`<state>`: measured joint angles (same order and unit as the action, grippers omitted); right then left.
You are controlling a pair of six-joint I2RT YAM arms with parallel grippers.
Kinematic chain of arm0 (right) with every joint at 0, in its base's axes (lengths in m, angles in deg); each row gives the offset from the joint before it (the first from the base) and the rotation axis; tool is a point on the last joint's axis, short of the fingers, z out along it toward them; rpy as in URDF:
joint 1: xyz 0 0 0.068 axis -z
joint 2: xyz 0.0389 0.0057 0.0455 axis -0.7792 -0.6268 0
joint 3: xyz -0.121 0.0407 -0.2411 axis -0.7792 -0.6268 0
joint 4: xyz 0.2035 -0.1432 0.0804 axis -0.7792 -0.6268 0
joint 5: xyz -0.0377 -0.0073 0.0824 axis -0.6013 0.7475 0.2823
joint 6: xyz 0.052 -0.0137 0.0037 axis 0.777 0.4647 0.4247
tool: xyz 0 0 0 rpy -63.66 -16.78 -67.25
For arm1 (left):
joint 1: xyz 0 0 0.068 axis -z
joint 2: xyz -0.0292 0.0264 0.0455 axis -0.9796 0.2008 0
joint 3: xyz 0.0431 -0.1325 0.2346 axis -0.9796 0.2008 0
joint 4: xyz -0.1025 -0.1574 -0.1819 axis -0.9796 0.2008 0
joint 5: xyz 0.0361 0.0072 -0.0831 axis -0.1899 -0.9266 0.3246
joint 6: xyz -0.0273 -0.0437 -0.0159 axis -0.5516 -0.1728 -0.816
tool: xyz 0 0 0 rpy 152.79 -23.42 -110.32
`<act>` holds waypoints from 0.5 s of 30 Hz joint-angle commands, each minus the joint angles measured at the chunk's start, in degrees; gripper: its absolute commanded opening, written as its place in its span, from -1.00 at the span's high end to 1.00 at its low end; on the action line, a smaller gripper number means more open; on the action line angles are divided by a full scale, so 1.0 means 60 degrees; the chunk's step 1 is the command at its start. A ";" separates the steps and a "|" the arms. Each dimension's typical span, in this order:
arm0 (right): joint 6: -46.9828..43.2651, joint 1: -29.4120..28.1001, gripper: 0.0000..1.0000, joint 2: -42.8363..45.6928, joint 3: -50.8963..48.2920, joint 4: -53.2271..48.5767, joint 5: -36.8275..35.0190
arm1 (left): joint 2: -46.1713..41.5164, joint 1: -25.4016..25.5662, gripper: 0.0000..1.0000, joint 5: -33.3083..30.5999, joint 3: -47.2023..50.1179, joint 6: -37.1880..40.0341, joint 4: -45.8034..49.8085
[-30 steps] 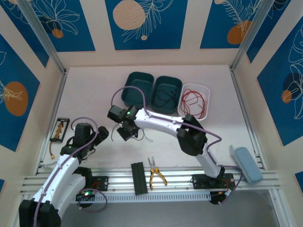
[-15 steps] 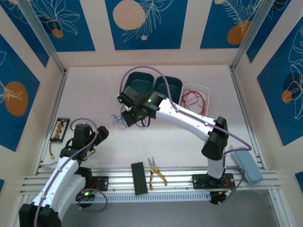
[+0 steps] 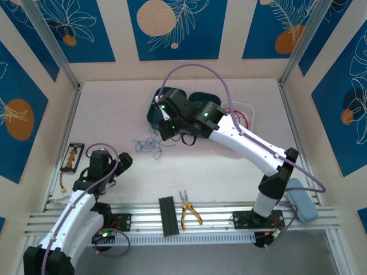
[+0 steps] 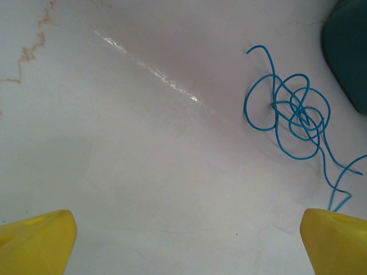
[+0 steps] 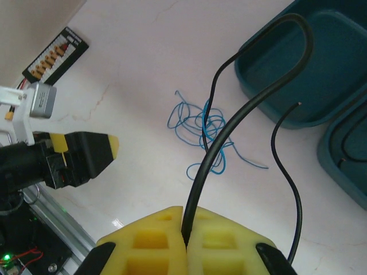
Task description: Untangle the cables
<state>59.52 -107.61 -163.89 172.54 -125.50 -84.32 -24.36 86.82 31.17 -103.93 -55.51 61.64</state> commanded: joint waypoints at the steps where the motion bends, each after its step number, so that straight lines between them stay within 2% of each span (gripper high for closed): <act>1: 0.0143 0.0131 1.00 0.0656 0.0185 -0.0060 0.0135 | -0.0030 -0.0127 -1.00 0.0189 0.0062 0.0016 -0.0137; 5: -0.0005 0.0133 1.00 0.1182 0.0181 0.0092 0.0578 | -0.0016 -0.0136 -1.00 0.0260 0.0033 0.0057 -0.0217; 9: -0.0091 0.0134 1.00 0.1822 -0.0076 0.0448 0.0813 | -0.0028 -0.0140 -1.00 0.0782 0.0047 0.0262 -0.0678; 15: -0.0060 0.0274 1.00 0.2375 -0.0543 0.0713 0.0880 | -0.0242 -0.0130 -1.00 0.3181 0.0076 0.0946 -0.2904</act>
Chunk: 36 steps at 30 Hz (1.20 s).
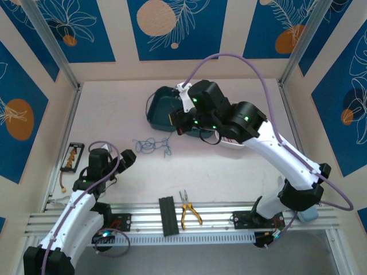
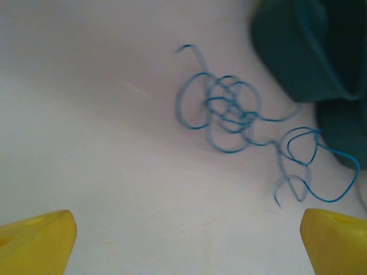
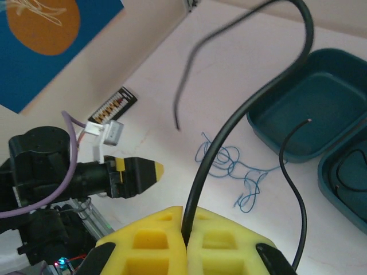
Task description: Untangle the cables
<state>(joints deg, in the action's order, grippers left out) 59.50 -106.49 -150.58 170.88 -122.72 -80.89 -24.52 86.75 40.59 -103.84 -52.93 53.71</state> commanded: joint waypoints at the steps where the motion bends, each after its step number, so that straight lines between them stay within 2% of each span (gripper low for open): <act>1: -0.0042 0.0119 1.00 0.0180 -0.0310 0.0270 0.0354 | -0.0272 -0.0115 -1.00 0.2044 0.0090 0.0576 -0.2052; 4: -0.0084 0.0198 1.00 0.0170 -0.0381 0.0269 0.0290 | -0.0384 -0.0116 -1.00 0.2528 0.0095 0.0506 -0.2898; 8: 0.0089 0.0501 1.00 0.0059 -0.0301 0.0100 -0.0008 | -0.0383 -0.0114 -1.00 0.2506 0.0084 0.0493 -0.2962; 17: 0.0985 0.2088 1.00 -0.0306 -0.0816 0.0137 -0.0320 | -0.0356 -0.0114 -1.00 0.1992 0.0403 0.0200 -0.2628; 22: 0.1245 0.2852 1.00 -0.0970 -0.0986 0.0442 -0.0350 | -0.0377 -0.0111 -1.00 0.1937 0.0355 0.0300 -0.2364; 36: 0.1619 0.4068 1.00 -0.2934 -0.1368 0.1432 -0.0636 | -0.0841 -0.0116 -1.00 0.1754 0.0362 0.0516 -0.1602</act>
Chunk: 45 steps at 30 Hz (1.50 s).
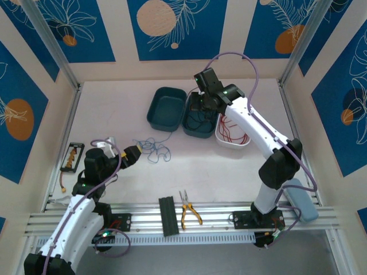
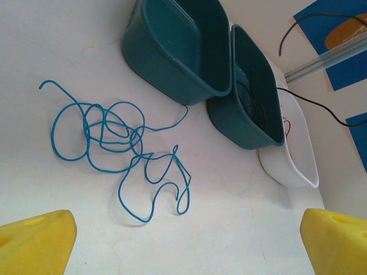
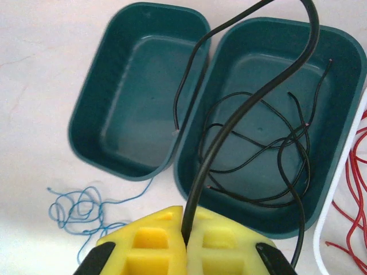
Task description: Untangle the cables
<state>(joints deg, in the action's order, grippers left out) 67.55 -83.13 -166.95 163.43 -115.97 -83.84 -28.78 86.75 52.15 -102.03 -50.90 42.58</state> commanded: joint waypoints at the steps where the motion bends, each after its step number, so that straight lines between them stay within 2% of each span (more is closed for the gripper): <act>1: 0.0318 0.0232 1.00 -0.0295 -0.0190 0.0342 -0.0161 | -0.0166 -0.0124 -1.00 -0.0173 0.0045 0.0181 0.0274; 13: 0.0874 0.0786 1.00 -0.1619 -0.0504 0.0293 -0.0068 | -0.0221 -0.0123 -1.00 -0.0307 0.0097 0.0232 0.0375; 27: 0.1227 0.0834 1.00 -0.4075 0.1286 -0.0443 0.0854 | -0.0231 -0.0119 -1.00 -0.0385 0.0111 0.0349 0.0504; 38: 0.1001 0.0841 1.00 -0.4694 0.1557 -0.0705 0.1287 | -0.0181 -0.0119 -1.00 -0.0466 0.0141 0.0411 0.0465; 40: 0.0953 0.0838 0.95 -0.4612 0.1572 -0.0785 0.1369 | -0.0173 -0.0117 -1.00 -0.0492 0.0127 0.0402 0.0449; 45: 0.0778 0.0747 0.60 -0.4034 0.1443 -0.0952 0.1403 | -0.0120 -0.0123 -1.00 -0.0675 0.0020 0.0401 0.0606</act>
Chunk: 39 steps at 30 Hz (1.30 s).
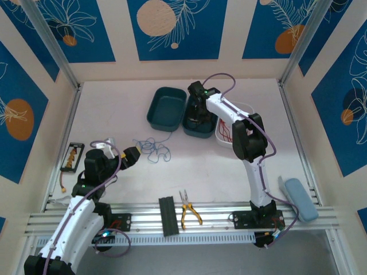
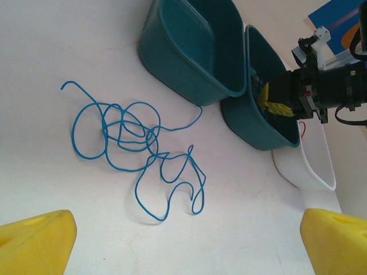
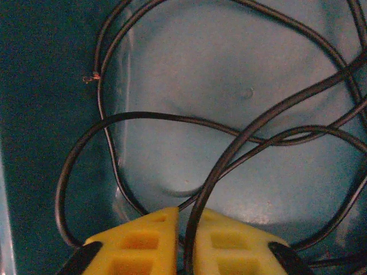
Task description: Untangle the cables
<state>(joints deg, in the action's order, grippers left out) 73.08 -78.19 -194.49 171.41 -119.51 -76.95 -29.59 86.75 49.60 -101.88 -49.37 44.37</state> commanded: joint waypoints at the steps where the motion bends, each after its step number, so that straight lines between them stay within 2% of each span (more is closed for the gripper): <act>1: -0.0156 -0.0101 0.54 0.0716 0.0071 -0.0391 0.0209 | 0.0025 -0.0126 -1.00 -0.0300 -0.0037 0.0146 0.0388; 6: -0.0095 -0.0231 0.24 0.1692 -0.0502 -0.0435 -0.0040 | 0.0388 -0.0116 -1.00 -0.0566 -0.0464 0.0315 0.0994; 11: 0.0055 -0.0358 0.03 0.2770 -0.1312 -0.0253 -0.0165 | 0.0944 -0.0119 -1.00 -0.0553 -0.1038 0.0579 0.1314; 21: 0.0218 -0.1269 -0.20 0.5014 -0.3404 0.0473 -0.0546 | 0.2325 -0.0057 -1.00 -0.0502 -0.1660 0.0543 0.0855; 27: 0.0634 -0.2243 -0.68 0.5930 -0.4721 0.0924 -0.1298 | 0.3491 0.0052 -1.00 -0.0391 -0.1970 0.0456 0.0235; 29: 0.0824 -0.2554 -0.99 0.6102 -0.5058 0.1091 -0.1551 | 0.3922 0.0132 -1.00 -0.0473 -0.2197 0.0576 0.0212; 33: 0.1235 -0.3069 -0.98 0.6238 -0.5520 0.1363 -0.1872 | 0.4820 0.0375 -0.97 -0.0638 -0.2698 0.0755 0.0223; 39: 0.1792 -0.3579 -0.98 0.6036 -0.5939 0.1959 -0.1836 | 0.6120 0.0943 -0.75 -0.1231 -0.3321 0.1046 0.0231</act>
<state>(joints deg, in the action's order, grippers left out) 80.62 -98.58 -158.47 136.41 -110.17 -86.48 4.47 90.82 45.07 -119.45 -44.89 46.38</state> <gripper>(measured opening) 0.991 0.895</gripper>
